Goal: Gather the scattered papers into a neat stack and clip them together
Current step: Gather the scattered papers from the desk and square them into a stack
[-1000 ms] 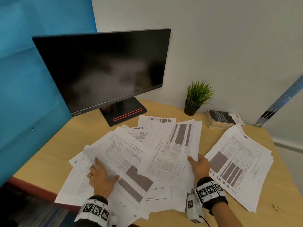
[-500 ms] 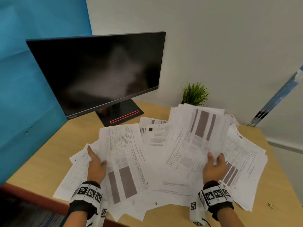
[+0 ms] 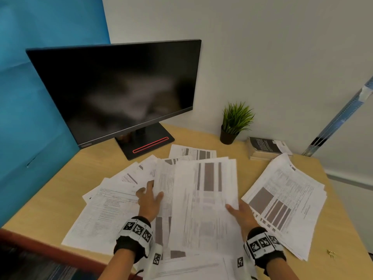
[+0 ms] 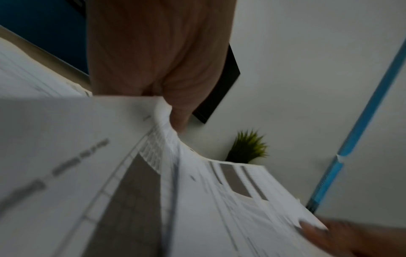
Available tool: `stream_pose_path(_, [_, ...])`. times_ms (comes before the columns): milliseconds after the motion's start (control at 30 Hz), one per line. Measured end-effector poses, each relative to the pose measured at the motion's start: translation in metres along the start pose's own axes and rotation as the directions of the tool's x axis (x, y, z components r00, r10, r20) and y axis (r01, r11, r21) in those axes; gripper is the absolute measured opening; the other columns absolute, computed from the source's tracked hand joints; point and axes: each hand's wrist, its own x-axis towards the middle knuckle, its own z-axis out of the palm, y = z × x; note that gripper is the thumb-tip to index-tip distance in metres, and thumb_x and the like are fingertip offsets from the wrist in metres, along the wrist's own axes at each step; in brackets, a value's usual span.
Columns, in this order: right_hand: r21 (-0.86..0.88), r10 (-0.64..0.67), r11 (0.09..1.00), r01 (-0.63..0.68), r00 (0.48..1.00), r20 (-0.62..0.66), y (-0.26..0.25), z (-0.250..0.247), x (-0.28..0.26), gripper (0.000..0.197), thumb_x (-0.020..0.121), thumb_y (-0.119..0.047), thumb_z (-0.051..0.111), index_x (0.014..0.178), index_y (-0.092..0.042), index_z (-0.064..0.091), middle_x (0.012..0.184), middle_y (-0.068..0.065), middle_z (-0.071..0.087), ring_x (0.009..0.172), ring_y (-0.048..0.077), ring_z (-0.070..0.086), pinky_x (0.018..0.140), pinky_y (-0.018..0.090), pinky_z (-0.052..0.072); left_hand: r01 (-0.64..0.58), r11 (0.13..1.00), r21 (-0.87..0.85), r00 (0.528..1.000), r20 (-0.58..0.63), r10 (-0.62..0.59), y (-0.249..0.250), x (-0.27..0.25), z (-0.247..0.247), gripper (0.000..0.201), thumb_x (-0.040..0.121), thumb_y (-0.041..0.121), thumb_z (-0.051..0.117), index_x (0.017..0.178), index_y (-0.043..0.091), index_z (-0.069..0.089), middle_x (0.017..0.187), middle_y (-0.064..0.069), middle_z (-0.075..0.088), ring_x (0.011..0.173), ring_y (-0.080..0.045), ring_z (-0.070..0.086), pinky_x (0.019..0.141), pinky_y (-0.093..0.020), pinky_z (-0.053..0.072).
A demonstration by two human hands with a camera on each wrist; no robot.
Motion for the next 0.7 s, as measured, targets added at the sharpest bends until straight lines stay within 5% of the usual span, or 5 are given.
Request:
stream_pose_path(100, [-0.005,-0.046,0.999,0.048,0.984,0.171,0.001,0.017,-0.010,0.062,0.072,-0.010,0.078,0.124,-0.022,0.048,0.112,-0.008,0.062,0.100,0.007,0.059,0.081,0.020,0.047,-0.066,0.984,-0.166,0.994,0.072,0.079,0.009,-0.012,0.010,0.065,0.087,0.021,0.059,0.137,0.016,0.019,0.137,-0.015,0.033,0.123,-0.029,0.038,0.110,-0.046,0.032])
stream_pose_path(233, [-0.066,-0.081,0.994,0.084,0.996,0.045,0.007,0.022,-0.007,0.069,0.068,-0.001,0.079,0.130,-0.007,0.050,0.123,0.010,0.063,0.115,0.027,0.058,0.099,0.040,0.047,0.013,0.947,-0.321,0.990,0.137,0.032,0.005,-0.021,0.009,0.080,0.087,0.012,0.060,0.143,0.016,0.003,0.131,-0.004,0.041,0.119,-0.020,0.044,0.107,-0.038,0.035])
stream_pose_path(433, [0.040,-0.190,0.980,0.195,0.976,-0.105,-0.023,0.003,-0.023,0.052,0.075,-0.007,0.075,0.124,-0.008,0.056,0.118,0.008,0.066,0.110,0.026,0.062,0.098,0.049,0.048,0.015,0.942,-0.336,0.956,0.281,0.085,-0.002,-0.037,0.000,0.055,0.083,0.025,0.066,0.132,0.019,0.041,0.128,0.000,0.057,0.112,-0.013,0.056,0.093,-0.026,0.048])
stream_pose_path(566, [0.130,-0.342,0.921,0.368,0.921,-0.186,-0.081,-0.001,-0.044,0.038,0.080,-0.010,0.070,0.116,-0.015,0.058,0.104,-0.009,0.066,0.098,0.007,0.063,0.091,0.032,0.052,-0.287,0.872,-0.396,0.947,0.020,0.320,0.057,-0.053,-0.009,0.049,0.088,0.021,0.059,0.134,0.022,0.041,0.116,0.017,0.057,0.101,0.009,0.057,0.079,-0.006,0.049])
stream_pose_path(700, [0.254,-0.495,0.781,0.570,0.814,-0.304,-0.130,0.001,-0.071,0.034,0.087,-0.009,0.062,0.116,-0.024,0.055,0.108,-0.014,0.064,0.096,-0.008,0.064,0.076,0.007,0.052,-0.570,0.741,-0.356,0.821,-0.201,0.535,0.119,-0.062,-0.026,0.038,0.091,0.012,0.054,0.120,0.032,0.039,0.109,0.027,0.052,0.098,0.021,0.054,0.076,-0.002,0.047])
